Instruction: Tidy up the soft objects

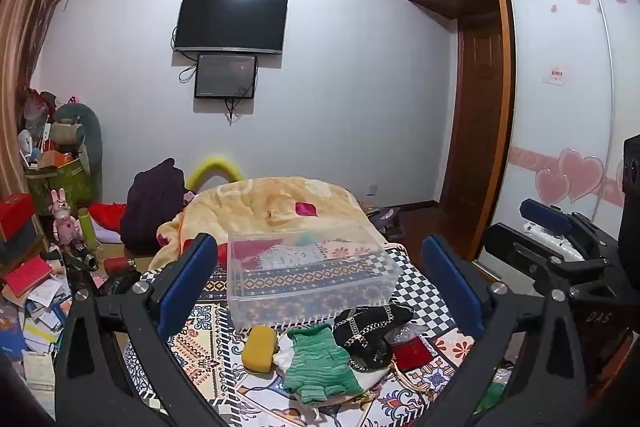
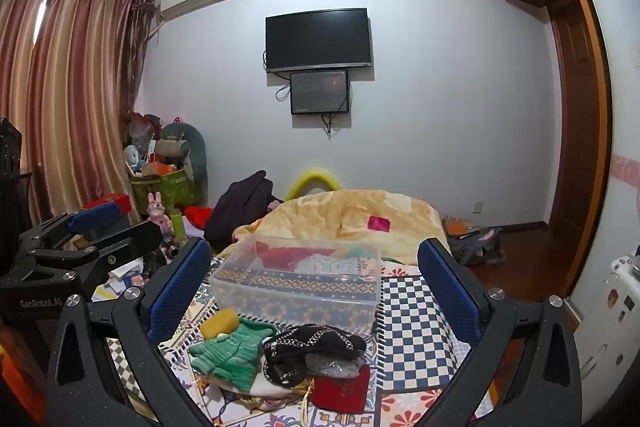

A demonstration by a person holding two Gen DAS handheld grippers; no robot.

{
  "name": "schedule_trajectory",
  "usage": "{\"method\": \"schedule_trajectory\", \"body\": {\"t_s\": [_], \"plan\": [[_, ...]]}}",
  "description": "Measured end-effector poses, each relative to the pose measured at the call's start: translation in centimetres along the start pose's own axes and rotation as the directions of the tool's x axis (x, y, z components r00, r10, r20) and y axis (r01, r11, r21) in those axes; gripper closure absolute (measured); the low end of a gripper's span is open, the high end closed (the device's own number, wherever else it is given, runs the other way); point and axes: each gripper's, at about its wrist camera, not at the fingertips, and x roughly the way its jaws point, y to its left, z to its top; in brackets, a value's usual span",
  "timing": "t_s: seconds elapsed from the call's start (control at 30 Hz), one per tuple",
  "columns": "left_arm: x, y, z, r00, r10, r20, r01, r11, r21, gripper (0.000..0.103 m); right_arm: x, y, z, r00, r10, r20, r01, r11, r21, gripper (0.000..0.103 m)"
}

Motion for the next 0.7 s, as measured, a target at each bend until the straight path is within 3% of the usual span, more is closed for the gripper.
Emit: {"method": "schedule_trajectory", "body": {"t_s": [0.7], "plan": [[0.10, -0.11, -0.01, 1.000, -0.007, 0.006, 0.007, 1.000, 0.002, 0.000, -0.50, -0.12, 0.18, 1.000, -0.003, 0.007, 0.003, 1.000, 0.016, 0.000]]}}
